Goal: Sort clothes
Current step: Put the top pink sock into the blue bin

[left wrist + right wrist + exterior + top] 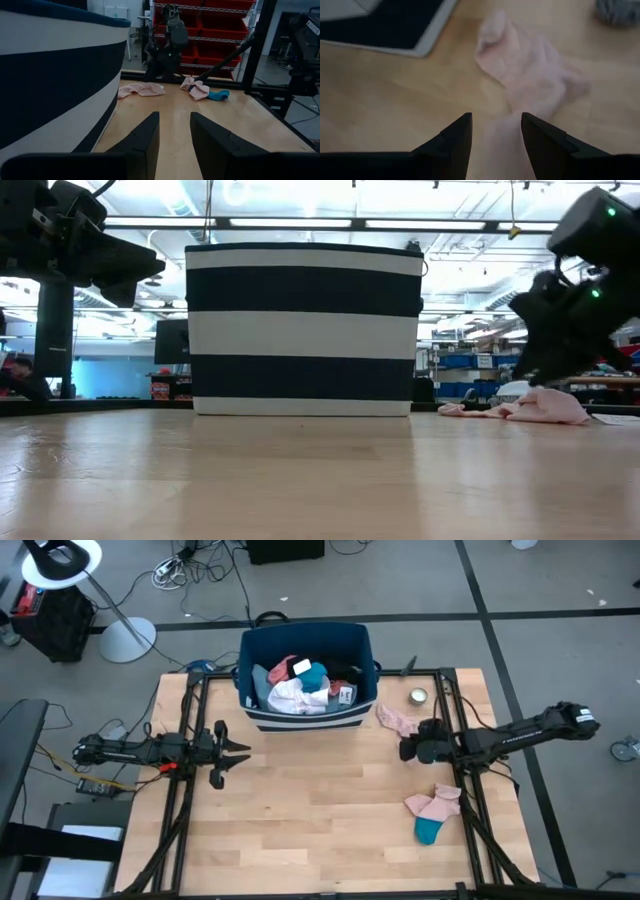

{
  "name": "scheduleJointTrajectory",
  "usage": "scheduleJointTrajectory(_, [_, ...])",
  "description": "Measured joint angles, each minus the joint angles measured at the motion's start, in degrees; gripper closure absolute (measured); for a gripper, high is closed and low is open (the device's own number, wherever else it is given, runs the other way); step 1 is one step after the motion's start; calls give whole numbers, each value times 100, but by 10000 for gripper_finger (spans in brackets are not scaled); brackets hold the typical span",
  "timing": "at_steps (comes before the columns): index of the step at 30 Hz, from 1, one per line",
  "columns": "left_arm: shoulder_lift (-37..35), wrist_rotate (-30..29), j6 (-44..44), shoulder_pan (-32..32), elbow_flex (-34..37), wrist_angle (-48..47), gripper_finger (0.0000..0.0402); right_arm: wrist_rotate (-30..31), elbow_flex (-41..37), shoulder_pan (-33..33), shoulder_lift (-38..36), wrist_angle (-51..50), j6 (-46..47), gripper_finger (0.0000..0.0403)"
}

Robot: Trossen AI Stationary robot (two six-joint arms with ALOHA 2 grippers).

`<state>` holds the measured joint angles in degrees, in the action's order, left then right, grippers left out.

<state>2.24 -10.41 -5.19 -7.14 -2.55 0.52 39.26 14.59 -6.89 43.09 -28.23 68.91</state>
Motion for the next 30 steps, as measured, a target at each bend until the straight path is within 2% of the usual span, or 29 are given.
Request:
scheduleJointTrajectory(7, [1,-4,0,0,0,1,287,-274,-428,-238,158,129,686,232])
scheduleJointTrajectory(21, [0,-22,0,0,0,1,287,-289,-564,-255,1135,735,778,243])
scheduleJointTrajectory(25, [1,-22,0,0,0,0,287,-242,-567,-252,1273,815,644,262])
scheduleJointTrajectory(30, [0,-20,0,0,0,1,287,-198,-578,-251,1361,930,425,309])
